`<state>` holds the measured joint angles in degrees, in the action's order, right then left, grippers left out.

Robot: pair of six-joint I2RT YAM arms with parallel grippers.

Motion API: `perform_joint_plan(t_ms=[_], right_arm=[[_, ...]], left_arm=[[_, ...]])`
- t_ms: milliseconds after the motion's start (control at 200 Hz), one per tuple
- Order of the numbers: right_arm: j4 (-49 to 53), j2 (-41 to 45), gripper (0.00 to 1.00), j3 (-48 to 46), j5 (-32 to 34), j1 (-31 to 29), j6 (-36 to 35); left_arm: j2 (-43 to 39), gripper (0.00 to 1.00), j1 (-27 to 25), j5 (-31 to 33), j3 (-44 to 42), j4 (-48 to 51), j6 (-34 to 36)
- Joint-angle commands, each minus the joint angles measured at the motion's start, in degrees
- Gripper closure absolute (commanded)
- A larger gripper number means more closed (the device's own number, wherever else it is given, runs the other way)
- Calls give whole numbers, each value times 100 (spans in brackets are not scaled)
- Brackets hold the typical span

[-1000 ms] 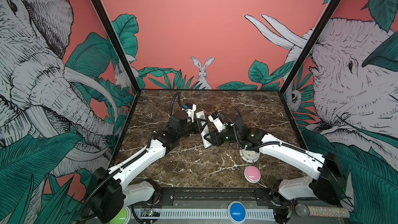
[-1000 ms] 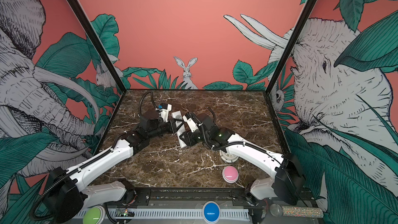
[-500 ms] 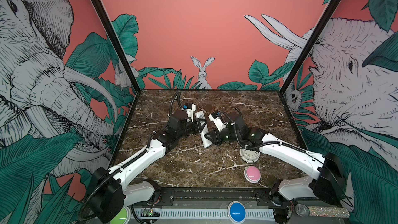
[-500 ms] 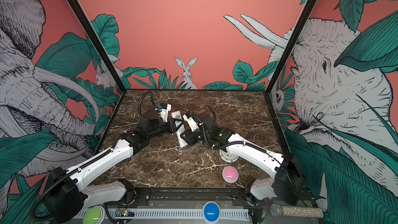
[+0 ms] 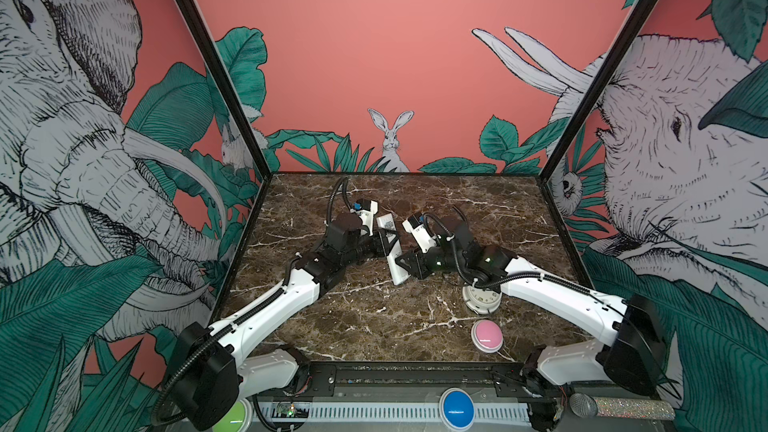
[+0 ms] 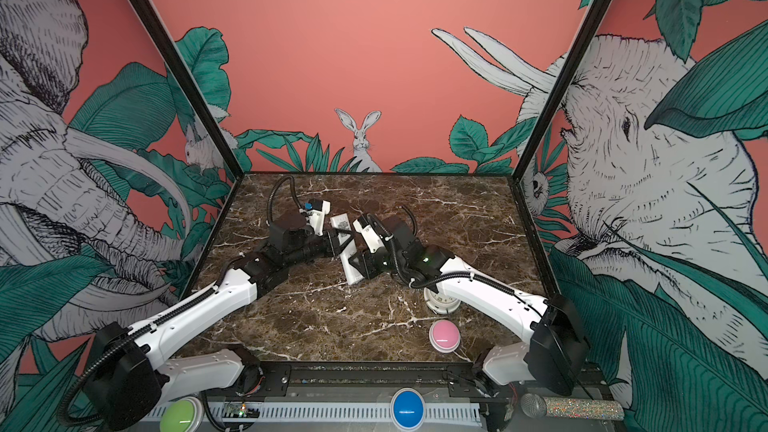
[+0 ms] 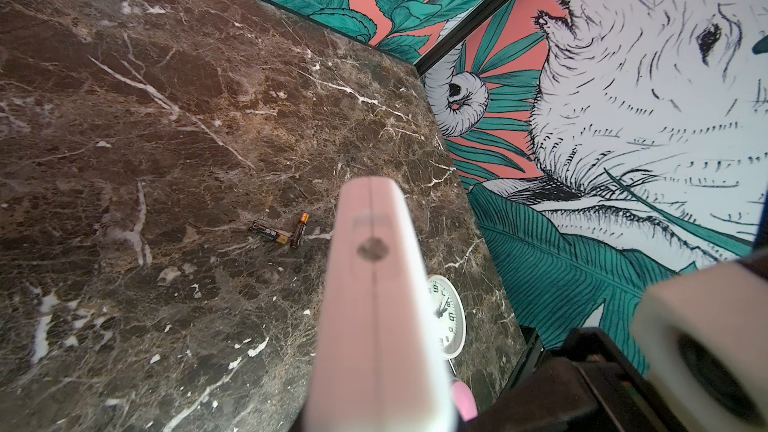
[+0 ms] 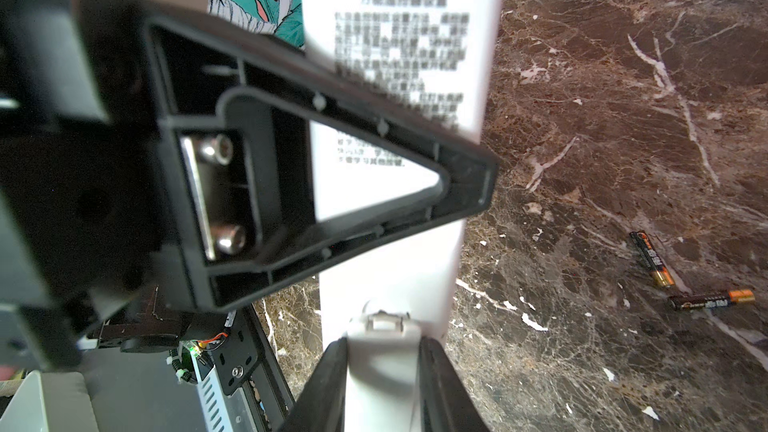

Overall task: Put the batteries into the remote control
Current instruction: 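Slide the battery cover off the remote with the right gripper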

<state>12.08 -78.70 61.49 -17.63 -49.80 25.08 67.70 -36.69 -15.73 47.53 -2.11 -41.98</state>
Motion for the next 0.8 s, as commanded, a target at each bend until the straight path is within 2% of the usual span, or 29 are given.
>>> perform_joint_plan(t_ms=[0,795], right_arm=[[-320,117,69,-59,-130,15,-73],[-319,458,74,-181,-163,17,-182]], left_arm=[[-89,100,-5,-19,-41,-240,-38],[-86,100,56,131,-112,-141,1]])
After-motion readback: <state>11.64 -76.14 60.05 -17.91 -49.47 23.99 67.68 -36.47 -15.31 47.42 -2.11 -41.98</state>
